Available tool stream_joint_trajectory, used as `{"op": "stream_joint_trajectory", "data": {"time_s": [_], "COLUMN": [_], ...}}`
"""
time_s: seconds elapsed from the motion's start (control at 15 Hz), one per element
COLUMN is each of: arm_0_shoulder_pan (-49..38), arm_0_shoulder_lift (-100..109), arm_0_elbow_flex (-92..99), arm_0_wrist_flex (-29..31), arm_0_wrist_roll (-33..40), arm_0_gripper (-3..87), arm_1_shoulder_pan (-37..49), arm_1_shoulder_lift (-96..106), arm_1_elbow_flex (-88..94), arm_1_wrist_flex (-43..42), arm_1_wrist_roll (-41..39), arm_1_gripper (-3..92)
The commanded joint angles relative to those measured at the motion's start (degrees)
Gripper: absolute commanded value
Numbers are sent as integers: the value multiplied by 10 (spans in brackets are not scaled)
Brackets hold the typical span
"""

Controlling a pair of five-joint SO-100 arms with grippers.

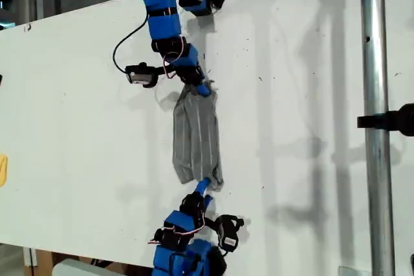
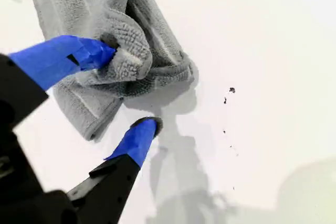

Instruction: Grasp corners of a towel and fold twice.

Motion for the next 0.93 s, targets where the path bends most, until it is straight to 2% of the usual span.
{"op": "stream_joint_trajectory", "data": {"time_s": [0.0,0.07,0.13,0.2,0.27,0.33,0.47,0.6,0.67,0.73,0.87], "arm_0_shoulder_pan": [32,53,74,95,117,133,143,152,156,158,169], "arm_0_shoulder_lift": [183,253,314,359,397,438,475,478,478,478,481], "arm_0_elbow_flex": [-16,3,36,75,117,162,220,238,242,243,246], "arm_0_wrist_flex": [108,135,138,119,88,40,11,-2,-9,-9,-3], "arm_0_wrist_roll": [-43,-58,-73,-80,-85,-72,-84,-102,-108,-112,-127], "arm_0_gripper": [213,209,199,184,164,117,-20,-26,-26,-26,-26], "arm_1_shoulder_pan": [-9,-18,-25,-33,-53,-57,-29,-15,-10,-8,4], "arm_1_shoulder_lift": [250,403,555,679,733,693,553,261,69,-98,-330], "arm_1_elbow_flex": [66,114,152,183,200,203,204,145,62,-33,-207], "arm_1_wrist_flex": [76,127,195,268,297,284,193,25,-25,-57,-62], "arm_1_wrist_roll": [29,48,86,124,149,164,167,171,168,164,151], "arm_1_gripper": [316,309,328,346,377,399,421,431,448,461,477]}}
